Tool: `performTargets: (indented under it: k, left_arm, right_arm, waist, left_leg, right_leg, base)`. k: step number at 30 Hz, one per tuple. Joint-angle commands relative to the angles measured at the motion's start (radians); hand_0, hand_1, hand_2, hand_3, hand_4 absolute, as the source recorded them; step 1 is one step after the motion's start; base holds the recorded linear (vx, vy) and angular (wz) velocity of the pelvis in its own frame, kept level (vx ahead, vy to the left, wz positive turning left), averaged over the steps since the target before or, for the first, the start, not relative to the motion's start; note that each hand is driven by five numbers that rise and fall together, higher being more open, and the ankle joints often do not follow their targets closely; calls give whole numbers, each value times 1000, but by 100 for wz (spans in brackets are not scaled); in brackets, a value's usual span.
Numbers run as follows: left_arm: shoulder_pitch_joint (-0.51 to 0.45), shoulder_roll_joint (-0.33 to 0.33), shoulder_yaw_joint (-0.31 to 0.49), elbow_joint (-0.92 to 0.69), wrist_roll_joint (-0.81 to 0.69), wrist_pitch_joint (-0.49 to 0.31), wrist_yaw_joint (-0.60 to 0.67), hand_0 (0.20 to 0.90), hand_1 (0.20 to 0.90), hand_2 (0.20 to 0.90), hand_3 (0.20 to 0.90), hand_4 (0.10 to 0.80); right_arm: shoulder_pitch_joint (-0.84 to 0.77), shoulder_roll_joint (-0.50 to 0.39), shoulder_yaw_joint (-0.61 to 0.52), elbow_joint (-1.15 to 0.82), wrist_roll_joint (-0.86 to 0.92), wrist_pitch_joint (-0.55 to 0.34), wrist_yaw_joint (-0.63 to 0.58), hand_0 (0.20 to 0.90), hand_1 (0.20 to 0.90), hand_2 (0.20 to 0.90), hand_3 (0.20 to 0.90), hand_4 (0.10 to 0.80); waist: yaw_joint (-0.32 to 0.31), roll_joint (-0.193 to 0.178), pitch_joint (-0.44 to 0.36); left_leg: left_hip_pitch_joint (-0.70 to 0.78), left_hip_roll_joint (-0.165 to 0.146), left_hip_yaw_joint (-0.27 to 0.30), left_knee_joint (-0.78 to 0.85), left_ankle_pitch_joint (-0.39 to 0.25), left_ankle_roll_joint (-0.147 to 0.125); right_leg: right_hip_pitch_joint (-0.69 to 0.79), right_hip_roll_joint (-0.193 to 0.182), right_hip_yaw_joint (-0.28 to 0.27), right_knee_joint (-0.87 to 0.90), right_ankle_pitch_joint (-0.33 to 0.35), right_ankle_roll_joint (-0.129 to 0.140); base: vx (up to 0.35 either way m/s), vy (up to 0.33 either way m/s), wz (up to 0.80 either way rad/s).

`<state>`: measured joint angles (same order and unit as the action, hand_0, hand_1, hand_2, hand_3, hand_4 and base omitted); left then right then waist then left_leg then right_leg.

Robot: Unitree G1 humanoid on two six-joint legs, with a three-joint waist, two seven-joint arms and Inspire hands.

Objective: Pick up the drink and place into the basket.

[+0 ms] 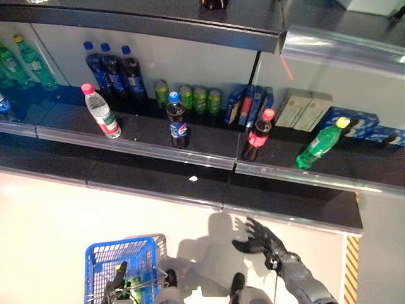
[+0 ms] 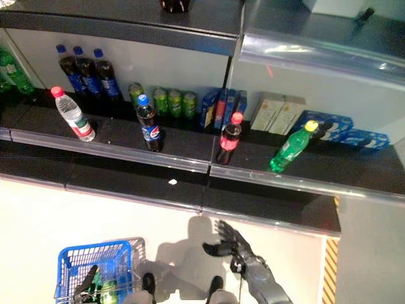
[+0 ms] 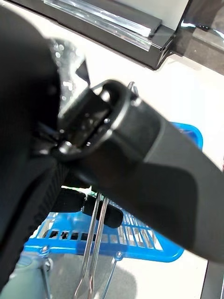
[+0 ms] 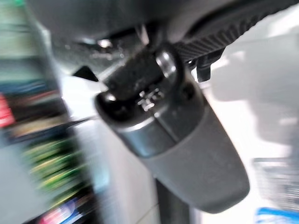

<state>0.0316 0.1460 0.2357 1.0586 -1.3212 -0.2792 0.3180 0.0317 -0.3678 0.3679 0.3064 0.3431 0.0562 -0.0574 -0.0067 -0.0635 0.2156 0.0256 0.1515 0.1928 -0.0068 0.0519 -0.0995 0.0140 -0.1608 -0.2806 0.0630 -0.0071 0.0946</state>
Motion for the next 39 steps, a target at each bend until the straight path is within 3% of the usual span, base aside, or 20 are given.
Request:
performTargets:
  k: [1,7,12,19,26,39]
  left_arm:
    - [37,52,-9,-82,72,-90,-15,300,300,300,200,100]
    - [39,25,-3,-86,107,-77,-2,300,300,300,200,100]
    - [43,20,-7,-80,146,-58,-9,300,300,300,200,100]
    - [12,29,-30,-80,131,-60,0,300,300,300,200,100]
    - [-50,46,-81,-109,105,-51,-1,300,300,300,200,100]
    - [-106,47,-136,-192,50,-52,-16,300,300,300,200,100]
  right_arm:
    - [-49,-120,-78,-202,-80,-111,-112,900,900,900,900,800]
    - [-119,-177,-164,-366,-92,-177,-169,900,900,900,900,800]
    - [-217,-220,-218,-454,-64,-161,-215,900,900,900,900,800]
    - [-358,-215,-226,-513,-55,-159,-309,900,900,900,900,800]
    - [-537,-201,-176,-417,-140,-130,-510,900,900,900,900,800]
    - [-712,-177,-176,-323,-142,-119,-677,900,900,900,900,800]
  waist:
    - [-25,13,-23]
    - [-25,21,-23]
    - [-9,26,-7]
    - [5,41,55]
    - [34,69,148]
    - [51,113,273]
  left_leg:
    - [6,65,13,97,-38,-20]
    - [3,71,30,130,-63,-16]
    - [-20,74,23,162,-69,-19]
    - [-87,71,-16,208,-54,-28]
    - [-194,58,-65,297,-37,-28]
    - [-325,13,-125,393,-5,-16]
  right_leg:
    - [-35,-39,38,41,15,36]
    - [-33,-37,52,48,2,31]
    - [-36,-35,42,66,-10,19]
    - [-83,-34,33,117,-29,1]
    - [-172,-44,23,207,-46,-22]
    - [-295,-45,54,301,-54,-44]
  base:
    - [53,29,-31]
    - [52,16,-16]
    - [45,-14,0]
    - [-60,6,3]
    - [-96,7,7]
    - [-32,5,4]
